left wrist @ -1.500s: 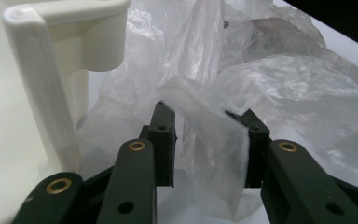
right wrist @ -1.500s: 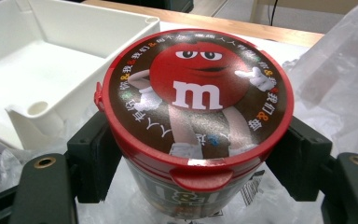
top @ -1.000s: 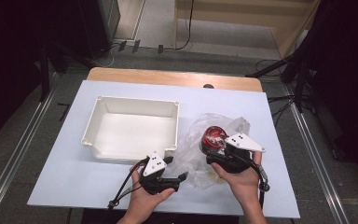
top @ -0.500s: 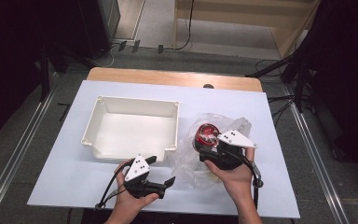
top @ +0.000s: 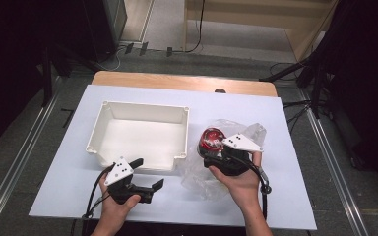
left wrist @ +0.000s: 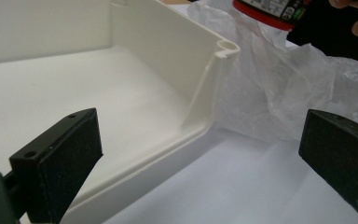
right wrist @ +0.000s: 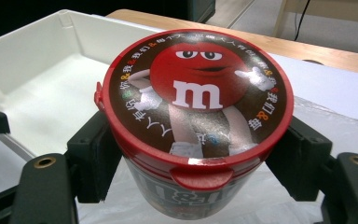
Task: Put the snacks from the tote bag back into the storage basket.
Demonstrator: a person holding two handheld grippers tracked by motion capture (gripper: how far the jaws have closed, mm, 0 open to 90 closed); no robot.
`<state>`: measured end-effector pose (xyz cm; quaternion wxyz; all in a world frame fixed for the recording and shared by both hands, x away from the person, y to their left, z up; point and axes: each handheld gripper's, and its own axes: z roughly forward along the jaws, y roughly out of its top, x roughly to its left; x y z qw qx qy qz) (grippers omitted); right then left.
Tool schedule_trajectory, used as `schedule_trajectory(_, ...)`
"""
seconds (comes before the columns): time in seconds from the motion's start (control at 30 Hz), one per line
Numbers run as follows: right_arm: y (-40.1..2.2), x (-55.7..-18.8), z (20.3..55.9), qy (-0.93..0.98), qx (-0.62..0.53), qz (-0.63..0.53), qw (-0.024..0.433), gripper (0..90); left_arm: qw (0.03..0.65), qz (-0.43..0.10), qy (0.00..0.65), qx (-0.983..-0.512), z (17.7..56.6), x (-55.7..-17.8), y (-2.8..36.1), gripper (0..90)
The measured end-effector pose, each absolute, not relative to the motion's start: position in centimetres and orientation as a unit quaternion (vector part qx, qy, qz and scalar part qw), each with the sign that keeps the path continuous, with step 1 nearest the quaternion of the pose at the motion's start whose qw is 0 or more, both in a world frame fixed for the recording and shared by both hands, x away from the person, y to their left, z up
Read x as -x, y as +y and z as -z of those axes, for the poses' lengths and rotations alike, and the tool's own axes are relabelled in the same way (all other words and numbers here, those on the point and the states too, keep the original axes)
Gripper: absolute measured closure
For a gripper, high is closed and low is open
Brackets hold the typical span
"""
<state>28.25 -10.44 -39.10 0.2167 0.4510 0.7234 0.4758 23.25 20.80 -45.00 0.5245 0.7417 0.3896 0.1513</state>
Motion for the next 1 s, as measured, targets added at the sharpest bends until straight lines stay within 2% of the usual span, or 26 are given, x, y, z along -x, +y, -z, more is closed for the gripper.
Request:
schedule_trajectory(0.63, -8.0, -28.7, 38.8, 0.726, -0.441, -0.485, 0.206, 26.1, 0.515, -0.187, 0.398, -0.736, 44.2, -22.8, 25.7, 0.0)
schedule_trajectory(1.0, -6.4, -28.9, 38.5, 0.729, -0.434, -0.491, 0.199, 26.1, 0.516, -0.191, 0.403, -0.731, 44.2, -22.8, 26.7, 0.0)
